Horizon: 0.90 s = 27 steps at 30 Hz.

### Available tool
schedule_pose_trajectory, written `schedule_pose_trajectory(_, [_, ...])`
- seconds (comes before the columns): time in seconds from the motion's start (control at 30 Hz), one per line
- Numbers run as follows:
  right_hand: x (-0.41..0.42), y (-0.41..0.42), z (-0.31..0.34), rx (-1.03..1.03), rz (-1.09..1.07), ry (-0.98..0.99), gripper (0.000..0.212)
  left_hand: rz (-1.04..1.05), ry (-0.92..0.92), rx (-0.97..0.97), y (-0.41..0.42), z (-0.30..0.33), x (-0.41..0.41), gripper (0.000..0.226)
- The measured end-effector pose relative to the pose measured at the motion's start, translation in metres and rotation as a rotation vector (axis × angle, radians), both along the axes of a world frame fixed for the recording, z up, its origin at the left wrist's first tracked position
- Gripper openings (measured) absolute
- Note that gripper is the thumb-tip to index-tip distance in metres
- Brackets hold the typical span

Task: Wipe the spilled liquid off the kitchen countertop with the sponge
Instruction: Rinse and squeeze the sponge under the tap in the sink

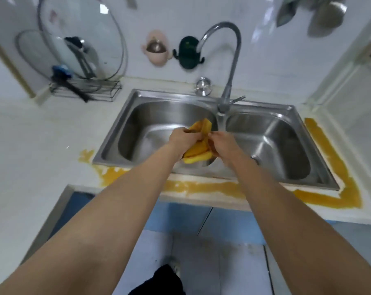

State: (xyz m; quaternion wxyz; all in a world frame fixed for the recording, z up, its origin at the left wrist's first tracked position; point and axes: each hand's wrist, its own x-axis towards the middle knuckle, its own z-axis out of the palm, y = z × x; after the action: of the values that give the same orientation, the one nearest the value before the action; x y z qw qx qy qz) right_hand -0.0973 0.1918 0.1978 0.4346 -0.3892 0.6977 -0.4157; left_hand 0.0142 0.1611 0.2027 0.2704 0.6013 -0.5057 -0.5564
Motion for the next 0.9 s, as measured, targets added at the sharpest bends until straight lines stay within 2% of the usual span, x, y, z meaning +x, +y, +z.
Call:
schedule_pose_trajectory(0.13, [-0.040, -0.048, 0.004, 0.081, -0.103, -0.017, 0.009, -0.058, -0.091, -0.044, -0.065, 0.012, -0.035, 0.047])
schedule_pose_trajectory(0.23, [-0.071, -0.084, -0.001, 0.104, -0.194, 0.067, 0.035, -0.088, -0.099, -0.025, -0.099, 0.011, -0.055, 0.050])
schedule_pose_trajectory(0.3, [-0.092, -0.111, -0.005, 0.112, -0.221, 0.164, 0.035, -0.101, -0.108, -0.007, -0.119, 0.007, -0.065, 0.052])
schedule_pose_trajectory(0.43, [-0.123, -0.171, -0.001, 0.110, -0.225, 0.239, 0.048, -0.058, -0.136, -0.004, -0.161, 0.000, -0.079, 0.047])
schedule_pose_trajectory(0.57, [-0.146, -0.213, -0.012, 0.149, -0.311, 0.281, 0.051, -0.004, -0.178, 0.029, -0.183, -0.007, -0.092, 0.049])
schedule_pose_trajectory(0.73, [-0.169, -0.223, -0.025, 0.162, -0.311, 0.478, 0.030, 0.049, -0.157, 0.045, -0.198, -0.013, -0.109, 0.050])
schedule_pose_trajectory(0.9, [-0.173, -0.209, -0.036, 0.071, -0.267, 0.491, 0.026, 0.060, -0.180, 0.054, -0.199, -0.016, -0.116, 0.053])
